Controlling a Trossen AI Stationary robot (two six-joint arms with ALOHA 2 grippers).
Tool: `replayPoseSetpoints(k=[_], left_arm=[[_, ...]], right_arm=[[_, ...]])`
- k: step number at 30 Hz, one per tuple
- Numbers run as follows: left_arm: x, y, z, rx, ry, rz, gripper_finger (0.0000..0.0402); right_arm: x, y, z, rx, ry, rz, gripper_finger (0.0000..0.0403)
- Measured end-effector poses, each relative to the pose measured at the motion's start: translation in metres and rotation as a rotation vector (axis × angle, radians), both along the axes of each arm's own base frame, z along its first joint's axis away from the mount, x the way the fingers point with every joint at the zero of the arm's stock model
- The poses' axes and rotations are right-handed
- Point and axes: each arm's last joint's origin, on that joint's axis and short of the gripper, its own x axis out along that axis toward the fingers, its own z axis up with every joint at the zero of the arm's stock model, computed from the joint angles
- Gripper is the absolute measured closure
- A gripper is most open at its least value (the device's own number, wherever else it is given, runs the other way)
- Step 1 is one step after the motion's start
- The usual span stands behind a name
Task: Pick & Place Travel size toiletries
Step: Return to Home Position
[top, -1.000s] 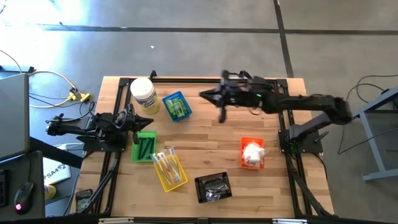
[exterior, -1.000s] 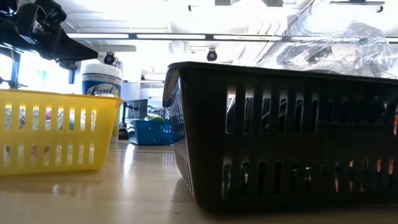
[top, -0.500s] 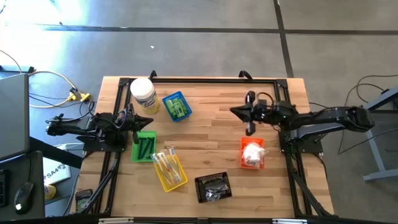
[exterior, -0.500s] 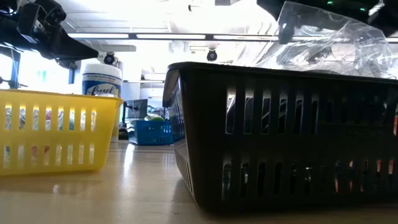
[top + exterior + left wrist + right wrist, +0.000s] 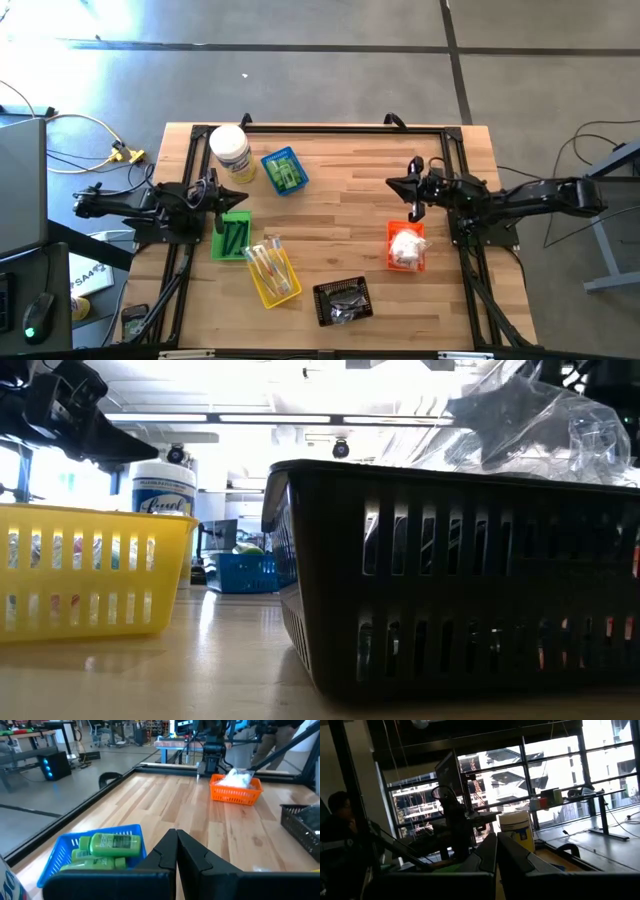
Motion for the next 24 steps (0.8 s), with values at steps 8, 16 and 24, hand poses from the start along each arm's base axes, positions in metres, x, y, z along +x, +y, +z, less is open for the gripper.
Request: replayPoseSetpoints(k=[8,16,24], left_arm=[[0.001,0.0,0.0,0.022,-0.006,0.01,0.0402],[0.0,0.001,0.001,0.021,-0.016,0.035,0.0402],[0.0,0.001,0.01,-0.038,-0.112,0.052,0.0402]], right_arm=[[-0.005,0.001,-0.003,-0.048,-0.028,-0.005,0.0399],[-0.017,0.003,-0.006,-0.115,-0.079,-0.041,0.0399],[-0.019,0.005,-0.013,-0.136,0.028,0.013,0.0399]])
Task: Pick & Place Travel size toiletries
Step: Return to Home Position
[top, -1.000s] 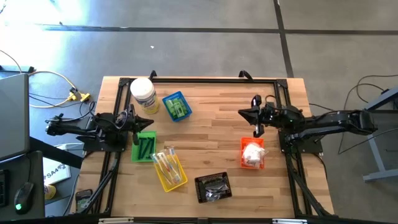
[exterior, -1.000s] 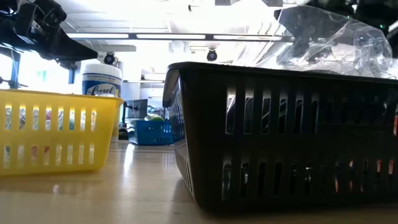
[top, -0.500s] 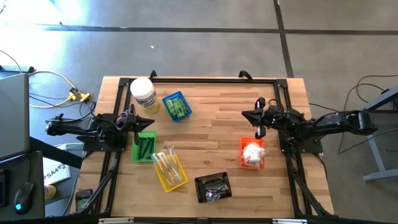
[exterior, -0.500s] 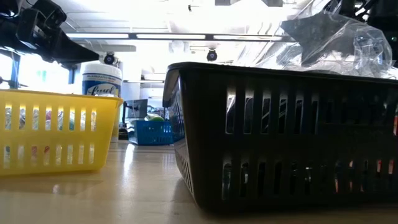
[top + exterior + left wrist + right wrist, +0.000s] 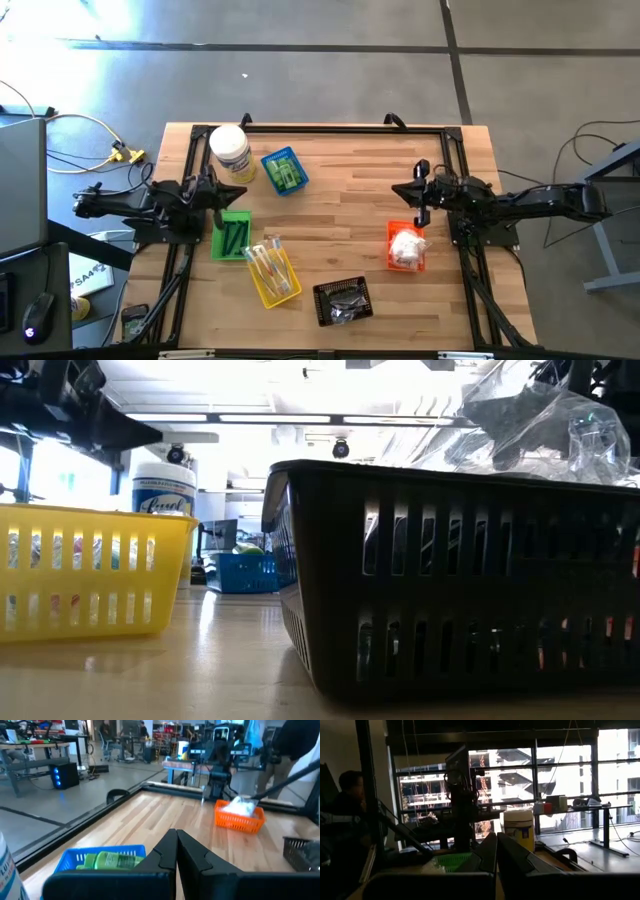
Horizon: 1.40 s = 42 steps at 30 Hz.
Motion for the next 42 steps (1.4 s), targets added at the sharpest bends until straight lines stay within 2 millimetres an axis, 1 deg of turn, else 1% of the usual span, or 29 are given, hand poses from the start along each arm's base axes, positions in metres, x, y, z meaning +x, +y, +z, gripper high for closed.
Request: replayPoseSetpoints(k=[3,10,14,18,21,24,29,33,36,40,42], left_arm=[[-0.002,0.0,0.005,0.003,0.005,-0.022,0.0402],[-0.002,0.0,0.001,0.011,0.053,0.0,0.0402],[0.001,0.0,-0.004,-0.055,0.094,-0.01,0.0402],[0.007,-0.003,-0.012,-0.059,0.195,-0.062,0.0402],[0.011,-0.003,-0.014,-0.055,0.217,-0.064,0.0402],[0.012,-0.004,-0.011,-0.001,0.206,-0.103,0.0402],[0.007,-0.006,0.0,0.126,0.111,-0.191,0.0402],[0.0,-0.006,0.001,0.155,0.079,-0.21,0.0402],[-0.004,-0.005,0.0,0.157,0.102,-0.209,0.0402],[-0.004,-0.005,0.0,0.158,0.11,-0.205,0.0402],[-0.003,-0.005,-0.002,0.157,0.114,-0.206,0.0402]], right_arm=[[0.0,0.0,-0.001,0.039,0.003,0.008,0.0399],[0.002,0.0,-0.004,0.051,0.03,0.018,0.0399],[0.004,-0.001,-0.01,0.061,0.08,-0.007,0.0399],[0.007,-0.003,-0.019,0.145,0.153,-0.057,0.0399],[0.007,-0.003,-0.018,0.172,0.137,-0.047,0.0399],[0.006,-0.001,-0.014,0.166,0.106,-0.038,0.0399],[-0.004,-0.002,0.0,0.083,-0.006,-0.107,0.04],[-0.015,-0.004,0.008,0.057,-0.066,-0.128,0.04],[-0.023,-0.004,0.007,0.058,-0.039,-0.129,0.04],[-0.031,-0.005,-0.003,0.077,0.075,-0.157,0.04],[-0.035,-0.005,-0.006,0.09,0.098,-0.155,0.04]])
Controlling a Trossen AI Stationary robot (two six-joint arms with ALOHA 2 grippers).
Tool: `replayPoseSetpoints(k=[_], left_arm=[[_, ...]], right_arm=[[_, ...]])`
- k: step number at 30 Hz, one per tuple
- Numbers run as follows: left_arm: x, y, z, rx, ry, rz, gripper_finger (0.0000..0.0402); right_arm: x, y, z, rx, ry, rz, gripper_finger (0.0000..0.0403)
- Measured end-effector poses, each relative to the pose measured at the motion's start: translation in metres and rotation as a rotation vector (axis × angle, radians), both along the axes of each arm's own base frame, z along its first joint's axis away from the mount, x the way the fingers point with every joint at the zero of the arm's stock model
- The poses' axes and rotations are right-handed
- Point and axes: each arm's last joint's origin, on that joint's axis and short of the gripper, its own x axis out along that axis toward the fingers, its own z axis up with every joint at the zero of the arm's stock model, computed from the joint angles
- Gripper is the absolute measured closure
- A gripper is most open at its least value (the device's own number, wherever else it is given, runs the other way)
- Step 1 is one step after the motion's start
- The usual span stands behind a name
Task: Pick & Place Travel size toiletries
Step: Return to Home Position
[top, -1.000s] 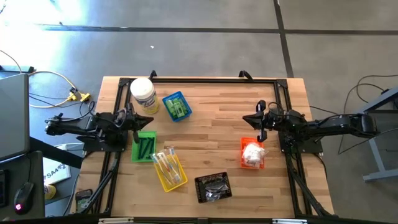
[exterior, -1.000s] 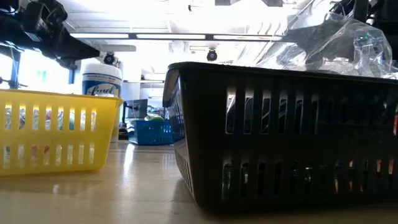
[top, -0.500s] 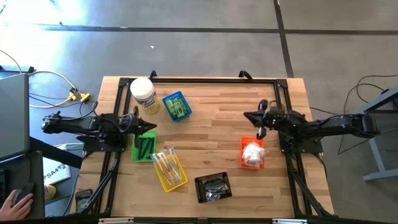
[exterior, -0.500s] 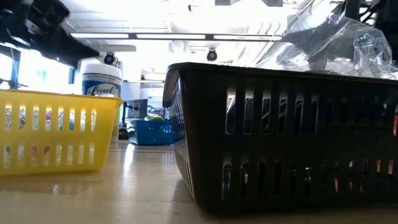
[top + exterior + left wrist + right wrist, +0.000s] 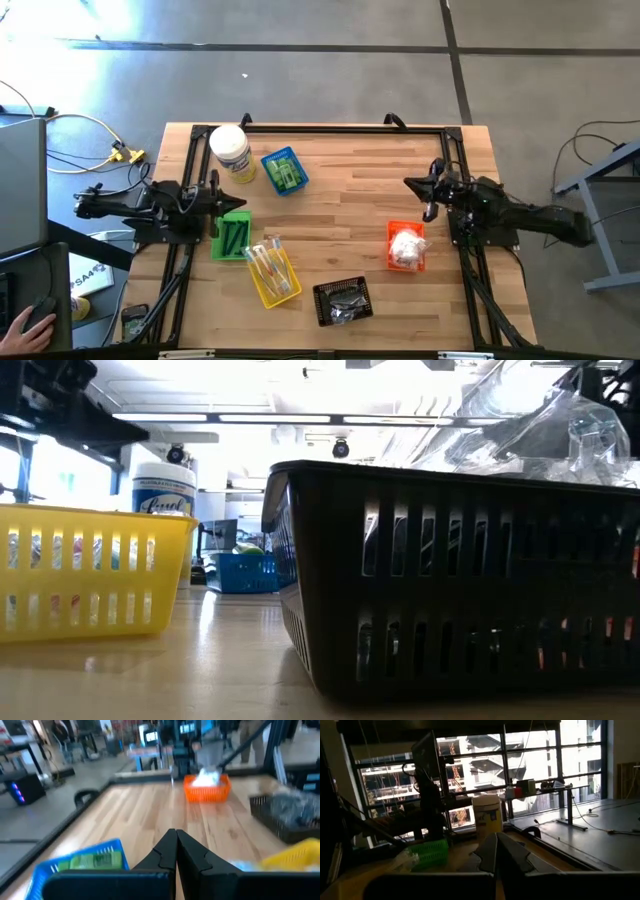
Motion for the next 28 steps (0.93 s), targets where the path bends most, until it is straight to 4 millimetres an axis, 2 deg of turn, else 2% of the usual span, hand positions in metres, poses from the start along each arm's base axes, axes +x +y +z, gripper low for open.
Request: replayPoseSetpoints(k=[3,9,14,28], left_arm=[[0.002,0.0,-0.008,0.005,0.032,0.001,0.0402],[0.004,0.0,-0.016,0.008,0.064,0.03,0.0402],[0.004,0.0,-0.015,0.018,0.049,0.028,0.0402],[0.004,0.0,-0.017,-0.001,0.072,0.027,0.0402]], right_arm=[[-0.004,-0.001,-0.007,0.017,0.064,-0.013,0.04],[-0.009,0.002,-0.004,-0.033,0.031,0.062,0.04],[-0.01,0.002,-0.001,-0.04,-0.008,0.059,0.0399],[-0.009,0.002,-0.003,-0.034,0.024,0.063,0.0399]])
